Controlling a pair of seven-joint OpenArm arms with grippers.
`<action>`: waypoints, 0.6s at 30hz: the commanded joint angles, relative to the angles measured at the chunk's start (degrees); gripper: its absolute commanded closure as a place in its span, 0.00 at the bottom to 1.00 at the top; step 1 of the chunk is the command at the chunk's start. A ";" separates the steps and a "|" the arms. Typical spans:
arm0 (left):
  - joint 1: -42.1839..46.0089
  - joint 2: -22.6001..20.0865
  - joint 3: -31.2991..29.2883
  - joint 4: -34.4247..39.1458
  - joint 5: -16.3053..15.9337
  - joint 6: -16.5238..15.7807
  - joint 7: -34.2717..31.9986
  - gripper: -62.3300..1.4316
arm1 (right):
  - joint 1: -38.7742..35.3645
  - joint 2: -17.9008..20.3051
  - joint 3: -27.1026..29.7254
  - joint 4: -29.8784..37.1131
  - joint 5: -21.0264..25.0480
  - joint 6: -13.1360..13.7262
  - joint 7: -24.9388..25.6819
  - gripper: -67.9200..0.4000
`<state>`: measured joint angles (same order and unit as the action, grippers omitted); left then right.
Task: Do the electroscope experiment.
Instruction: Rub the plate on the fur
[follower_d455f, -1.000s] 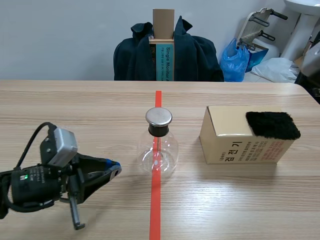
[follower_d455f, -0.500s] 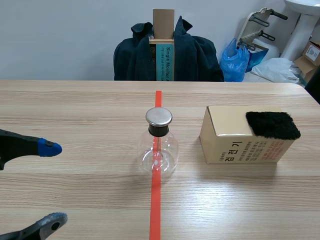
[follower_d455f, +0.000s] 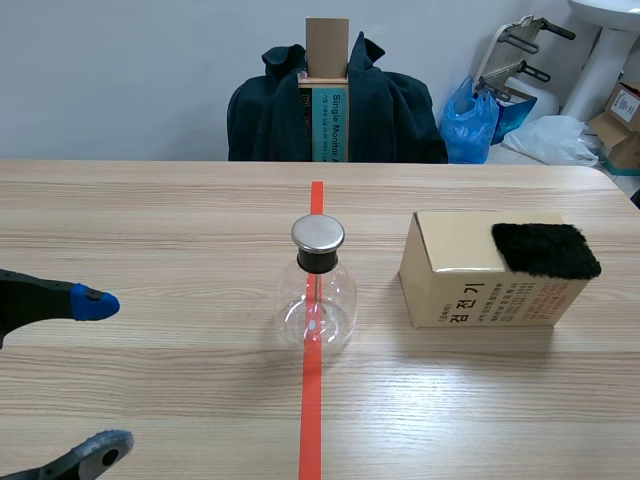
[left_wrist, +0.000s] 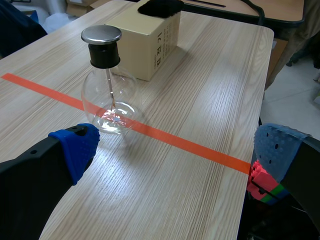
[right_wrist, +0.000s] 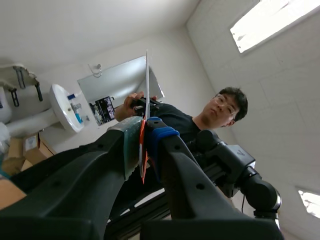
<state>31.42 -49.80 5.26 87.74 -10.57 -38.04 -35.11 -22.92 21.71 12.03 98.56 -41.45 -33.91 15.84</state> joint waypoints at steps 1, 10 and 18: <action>-0.63 0.42 0.28 0.22 -0.81 -0.24 -0.85 0.00 | -0.02 -0.28 0.09 -2.97 -0.31 -0.81 1.90 0.98; -0.66 0.42 0.26 0.22 -0.81 -0.22 -0.87 0.00 | 1.14 -7.06 -4.33 -14.88 -9.46 -0.85 10.49 0.98; -0.66 0.55 0.26 0.22 -0.81 -0.17 -0.85 0.00 | 1.16 -7.63 -8.46 -22.12 -15.61 -0.79 11.56 0.98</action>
<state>31.42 -49.67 5.28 87.74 -10.59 -38.04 -35.05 -22.59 12.88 3.33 75.59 -57.58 -33.87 27.09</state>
